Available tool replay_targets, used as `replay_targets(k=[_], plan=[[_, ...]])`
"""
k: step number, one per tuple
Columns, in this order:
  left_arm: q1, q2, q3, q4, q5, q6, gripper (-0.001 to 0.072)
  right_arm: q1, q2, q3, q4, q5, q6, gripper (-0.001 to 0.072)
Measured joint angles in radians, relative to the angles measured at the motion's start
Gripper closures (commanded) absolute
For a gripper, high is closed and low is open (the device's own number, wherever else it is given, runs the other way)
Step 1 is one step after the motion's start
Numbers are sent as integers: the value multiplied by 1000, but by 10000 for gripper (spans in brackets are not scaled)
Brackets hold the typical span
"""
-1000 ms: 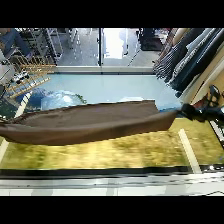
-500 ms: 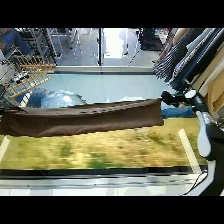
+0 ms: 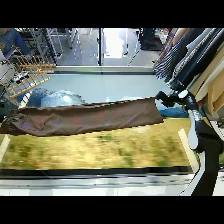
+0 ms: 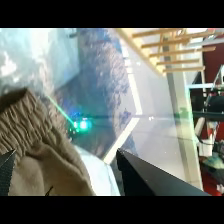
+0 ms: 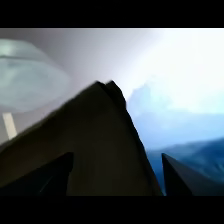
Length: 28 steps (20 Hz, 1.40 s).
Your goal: Fold the clothes and pants, and hang the long-sleeved shirts on hangers.
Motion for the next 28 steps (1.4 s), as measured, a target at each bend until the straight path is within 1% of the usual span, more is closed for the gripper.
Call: replay_targets(k=[1, 3, 4, 5, 6, 8, 9, 10, 12, 16, 17, 18, 19, 20, 21, 22, 23, 24, 25, 28], plan=[[20, 22, 0, 18, -30, 27, 5, -20, 17, -13, 0, 71, -7, 173], [57, 63, 0, 101, -140, 59, 13, -53, 64, -70, -2, 201, -33, 170], [69, 78, 0, 155, -214, 61, 90, -66, 101, -122, 1, 259, -51, 169], [78, 89, -6, 215, -296, 55, 129, -75, 142, -187, 14, 299, -69, 168], [82, 96, -17, 266, -363, 45, 129, -81, 183, -254, 29, 329, -84, 167], [75, 107, -53, 314, -461, 36, 129, -89, 256, -397, 76, 361, -108, 164], [67, 109, -75, 330, -484, 31, 126, -92, 285, -463, 103, 364, -117, 154], [56, 111, -97, 343, -494, 25, 125, -93, 302, -519, 129, 362, -124, 104], [32, 114, -127, 359, -477, 10, 124, -89, 325, -615, 192, 315, -133, 104], [-18, 109, -156, 372, -374, -27, 124, -52, 342, -717, 310, 144, -140, 109], [-28, 103, -159, 374, -353, -36, 124, -39, 341, -728, 336, 99, -140, 147], [-37, 95, -161, 377, -336, -40, 127, -26, 340, -736, 351, 55, -140, 218], [-45, 84, -163, 380, -322, -46, 142, -12, 337, -742, 362, 11, -139, 320], [-52, 72, -164, 381, -313, -49, 254, 2, 334, -747, 367, -31, -132, 394], [-59, 59, -165, 382, -306, -55, 314, 17, 332, -749, 373, -72, -131, 500], [-65, 47, -165, 383, -302, -62, 392, 30, 330, -750, 375, -104, -127, 596], [-71, 37, -166, 384, -298, -70, 525, 43, 328, -747, 376, -130, -121, 651], [-76, 30, -166, 384, -296, -74, 652, 52, 328, -740, 388, -146, -121, 695], [-79, 25, -166, 383, -291, -80, 698, 59, 332, -731, 396, -159, -120, 695], [-80, 25, -159, 382, -290, -77, 700, 66, 349, -700, 373, -146, -120, 697]])
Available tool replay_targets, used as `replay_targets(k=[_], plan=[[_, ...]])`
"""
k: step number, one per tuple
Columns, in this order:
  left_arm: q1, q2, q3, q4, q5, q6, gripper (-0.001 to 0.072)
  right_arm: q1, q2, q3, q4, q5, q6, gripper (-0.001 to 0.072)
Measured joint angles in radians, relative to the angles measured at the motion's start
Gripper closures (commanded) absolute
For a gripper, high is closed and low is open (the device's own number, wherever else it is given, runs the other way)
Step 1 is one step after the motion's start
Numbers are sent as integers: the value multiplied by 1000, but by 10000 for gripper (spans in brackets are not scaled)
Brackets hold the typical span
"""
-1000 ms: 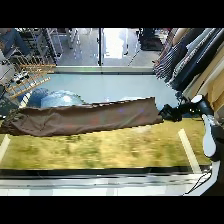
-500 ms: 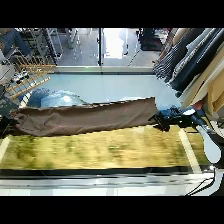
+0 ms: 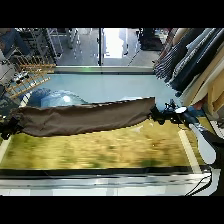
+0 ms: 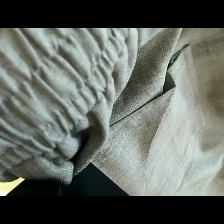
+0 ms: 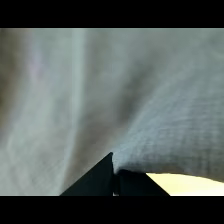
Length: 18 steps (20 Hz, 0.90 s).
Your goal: Fold the clothes and pants, and hang the long-sleeved shirts on hangers.
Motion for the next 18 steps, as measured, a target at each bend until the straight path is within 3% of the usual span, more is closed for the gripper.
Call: replay_targets(k=[4, 7, 12, 13, 14, 15, 16, 18], plan=[[21, 29, 74, 27, -82, 119, 701, -15, 67, 45, -201, 164, -28, 697], [40, 63, 116, 188, -166, 196, 700, -22, 133, 40, -394, 366, -52, 696], [59, 83, 96, 406, -299, 328, 698, 2, 218, -124, -535, 572, -92, 690], [60, 84, 85, 431, -315, 344, 692, 9, 236, -168, -545, 588, -95, 605], [61, 85, 76, 453, -328, 357, 575, 14, 256, -210, -557, 605, -99, 381], [62, 87, 70, 480, -331, 370, 247, 17, 279, -246, -581, 624, -107, 162], [63, 90, 66, 500, -340, 375, -13, 18, 303, -270, -584, 644, -115, 147], [63, 101, 61, 542, -377, 384, 5, 5, 357, -280, -581, 687, -129, 147]])
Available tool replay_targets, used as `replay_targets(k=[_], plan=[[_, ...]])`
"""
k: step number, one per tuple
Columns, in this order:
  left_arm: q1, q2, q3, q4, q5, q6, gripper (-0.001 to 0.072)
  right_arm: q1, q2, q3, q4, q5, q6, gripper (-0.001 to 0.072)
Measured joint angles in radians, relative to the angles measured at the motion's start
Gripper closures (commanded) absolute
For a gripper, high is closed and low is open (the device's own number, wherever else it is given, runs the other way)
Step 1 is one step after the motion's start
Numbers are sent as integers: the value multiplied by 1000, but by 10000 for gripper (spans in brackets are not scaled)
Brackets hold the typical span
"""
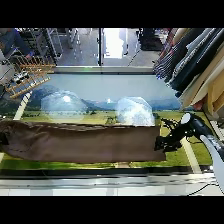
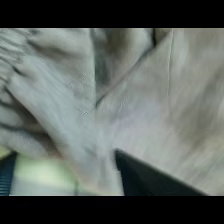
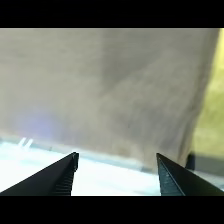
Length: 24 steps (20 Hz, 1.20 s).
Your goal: Fold the clothes and pants, and hang the long-sleeved shirts on hangers.
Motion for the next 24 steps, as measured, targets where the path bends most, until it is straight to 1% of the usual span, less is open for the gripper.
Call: replay_targets(k=[2, 4, 5, 6, 8, 9, 10, 11, 12, 13, 14, 15, 16, 17, 18, 19, 20, 22, 23, 24], plan=[[0, 23, -2, 51, -24, 5, 5, -41, 47, 17, -32, -3, -7, 148], [0, 58, -3, 86, -48, 1, 5, -98, 65, 23, -20, -53, -7, 148], [-1, 80, -4, 93, -49, -6, 5, -126, 63, 19, -8, -76, -17, 165], [-1, 101, -4, 91, -55, -10, 6, -154, 53, 11, 15, -98, -40, 218], [-1, 145, -4, 45, -53, -14, 8, -201, 19, -1, 76, -140, -107, 217], [-1, 166, -4, 0, -51, -3, 51, -220, -1, -5, 103, -163, -143, 216], [-1, 182, -4, -61, -48, 17, 209, -237, -23, -7, 142, -183, -184, 203], [-2, 195, -5, -137, -48, 43, 312, -250, -47, -9, 176, -195, -222, 188], [-5, 202, -6, -209, -51, 69, 313, -260, -68, -10, 203, -208, -254, 188], [-14, 207, -7, -282, -64, 93, 373, -266, -89, -11, 224, -222, -285, 188], [-29, 209, -8, -340, -78, 111, 493, -271, -113, -13, 245, -226, -315, 188], [-50, 209, -10, -384, -99, 132, 579, -274, -136, -13, 272, -233, -343, 188], [-76, 210, -14, -413, -119, 153, 592, -276, -157, -13, 306, -226, -364, 191], [-109, 211, -19, -440, -139, 175, 654, -276, -181, -12, 335, -216, -382, 218], [-148, 211, -25, -461, -153, 189, 697, -272, -203, -12, 357, -217, -401, 358], [-191, 211, -31, -476, -163, 204, 697, -264, -226, -13, 389, -218, -418, 636], [-245, 211, -39, -486, -171, 216, 697, -251, -247, -14, 405, -226, -437, 696], [-363, 211, -62, -505, -178, 237, 698, -227, -261, -8, 430, -238, -456, 697], [-430, 211, -80, -508, -173, 243, 698, -221, -256, 2, 424, -244, -447, 698], [-497, 211, -103, -512, -155, 248, 697, -219, -240, 19, 381, -276, -418, 698]])
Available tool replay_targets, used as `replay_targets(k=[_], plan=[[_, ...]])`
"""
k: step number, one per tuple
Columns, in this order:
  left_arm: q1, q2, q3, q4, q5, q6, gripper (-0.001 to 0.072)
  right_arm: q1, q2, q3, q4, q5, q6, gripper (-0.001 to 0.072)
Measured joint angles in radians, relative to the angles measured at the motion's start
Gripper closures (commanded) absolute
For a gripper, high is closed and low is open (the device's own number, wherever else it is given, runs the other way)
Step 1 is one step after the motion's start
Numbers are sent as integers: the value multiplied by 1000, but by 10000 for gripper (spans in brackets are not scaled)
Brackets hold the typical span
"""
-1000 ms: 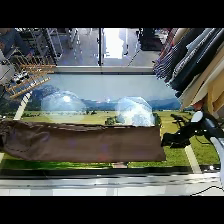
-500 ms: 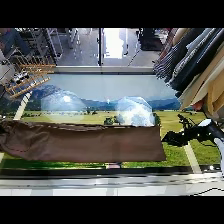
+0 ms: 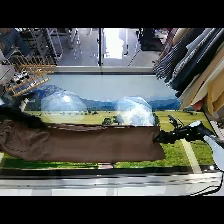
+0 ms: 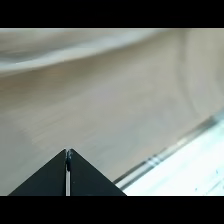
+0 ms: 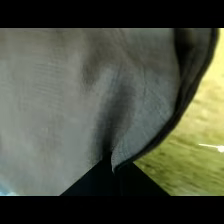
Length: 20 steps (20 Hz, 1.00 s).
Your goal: Fold the clothes and pants, and hang the long-sleeved shirts on hangers.
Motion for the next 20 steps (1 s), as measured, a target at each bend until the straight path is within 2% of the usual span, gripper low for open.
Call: replay_targets(k=[5, 8, 11, 14, 17, 20], plan=[[-330, -33, -106, -42, 127, 11, 697, -71, 176, 146, -357, -40, 232, 701], [-502, -98, -135, -139, 248, 26, 698, -111, 270, 229, -456, -10, 296, 701], [-634, -164, -145, -237, 375, 48, 698, -89, 325, 288, -489, 63, 323, 700], [-714, -209, -149, -285, 483, 64, 698, 13, 357, 315, -463, 124, 373, 700], [-747, -243, -150, -296, 530, 51, 698, 207, 370, 326, -408, 156, 454, 700], [-755, -269, -150, -281, 555, 13, 699, 452, 362, 330, -384, 116, 555, 700]])
